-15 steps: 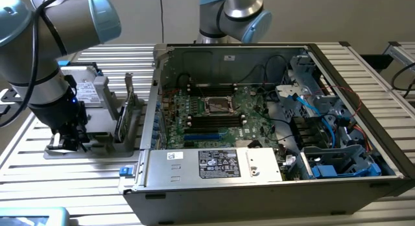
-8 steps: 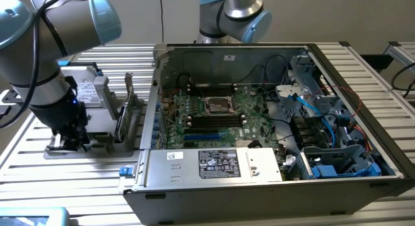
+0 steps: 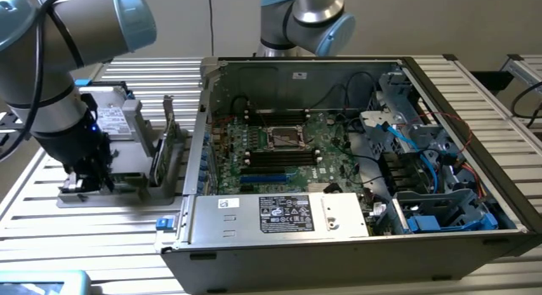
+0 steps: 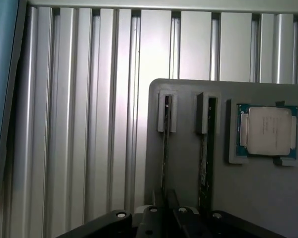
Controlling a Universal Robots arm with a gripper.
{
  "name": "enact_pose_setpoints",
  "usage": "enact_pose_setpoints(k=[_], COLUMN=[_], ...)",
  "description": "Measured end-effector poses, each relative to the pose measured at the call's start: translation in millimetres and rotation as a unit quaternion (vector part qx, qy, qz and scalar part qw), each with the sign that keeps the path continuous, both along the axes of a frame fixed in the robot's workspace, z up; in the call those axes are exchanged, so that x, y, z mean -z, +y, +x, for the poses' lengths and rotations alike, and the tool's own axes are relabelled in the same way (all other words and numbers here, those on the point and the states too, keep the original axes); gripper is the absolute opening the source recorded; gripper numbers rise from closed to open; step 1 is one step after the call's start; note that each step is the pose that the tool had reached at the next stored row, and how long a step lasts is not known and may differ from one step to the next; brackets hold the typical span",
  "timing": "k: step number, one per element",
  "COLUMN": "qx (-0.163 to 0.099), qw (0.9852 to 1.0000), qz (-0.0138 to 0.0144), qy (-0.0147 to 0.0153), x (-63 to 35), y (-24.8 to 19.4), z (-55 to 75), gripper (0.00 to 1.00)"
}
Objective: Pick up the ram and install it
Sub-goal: 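Pick up the ram and move it above insertion slot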
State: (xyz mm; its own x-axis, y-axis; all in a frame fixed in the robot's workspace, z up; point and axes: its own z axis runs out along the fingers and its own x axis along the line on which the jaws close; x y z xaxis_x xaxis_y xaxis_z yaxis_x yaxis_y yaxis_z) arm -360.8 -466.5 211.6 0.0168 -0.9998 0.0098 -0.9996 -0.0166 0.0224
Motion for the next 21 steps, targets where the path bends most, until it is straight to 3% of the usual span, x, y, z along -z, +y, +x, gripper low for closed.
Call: enact_pose_setpoints(k=[16, 21], qx=[0.000, 0.000], qw=[1.0000, 1.0000], qz=[0.0000, 0.0001], qy=[0.0001, 0.0000], x=[-72.8, -95.4], y=[-4.9, -6.4], z=[0.2, 6.2], gripper=[0.14, 0.14])
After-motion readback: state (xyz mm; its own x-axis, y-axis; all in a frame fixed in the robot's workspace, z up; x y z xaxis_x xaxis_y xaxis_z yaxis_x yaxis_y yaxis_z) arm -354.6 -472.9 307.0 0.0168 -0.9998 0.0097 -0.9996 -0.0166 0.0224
